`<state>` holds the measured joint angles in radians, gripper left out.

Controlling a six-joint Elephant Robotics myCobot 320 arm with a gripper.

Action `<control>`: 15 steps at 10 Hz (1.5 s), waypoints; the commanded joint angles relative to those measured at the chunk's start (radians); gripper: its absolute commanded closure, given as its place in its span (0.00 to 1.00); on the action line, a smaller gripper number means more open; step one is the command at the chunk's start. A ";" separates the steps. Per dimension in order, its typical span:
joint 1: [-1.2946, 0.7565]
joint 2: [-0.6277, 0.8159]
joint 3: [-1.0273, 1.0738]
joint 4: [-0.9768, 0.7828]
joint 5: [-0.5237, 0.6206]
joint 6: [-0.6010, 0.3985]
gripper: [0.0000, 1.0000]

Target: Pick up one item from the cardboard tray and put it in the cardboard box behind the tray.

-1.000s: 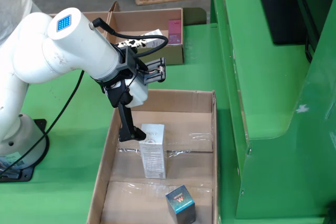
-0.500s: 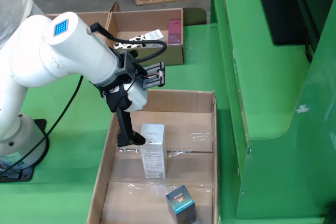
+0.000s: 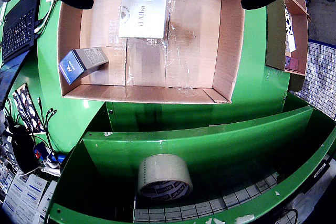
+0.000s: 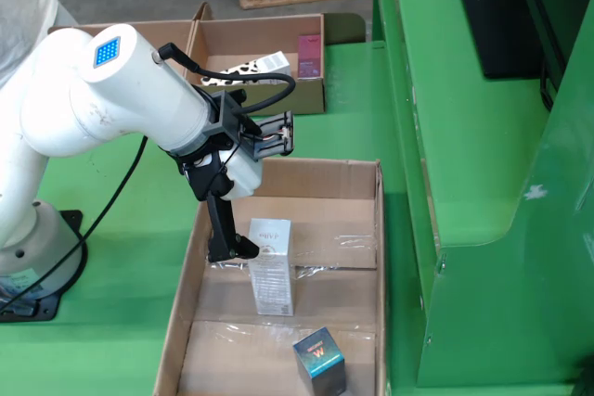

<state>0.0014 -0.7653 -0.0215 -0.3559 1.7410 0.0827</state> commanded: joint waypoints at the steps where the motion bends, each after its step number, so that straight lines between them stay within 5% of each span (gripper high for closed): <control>1: -0.009 0.023 0.021 0.012 0.006 -0.005 0.00; 8: -0.006 0.004 0.021 0.034 0.004 -0.005 0.00; 9: 0.009 -0.124 0.021 0.172 -0.013 0.009 0.00; 15: 0.029 -0.178 0.021 0.245 -0.040 0.021 0.00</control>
<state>0.0215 -0.9495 -0.0215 -0.1518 1.7102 0.0981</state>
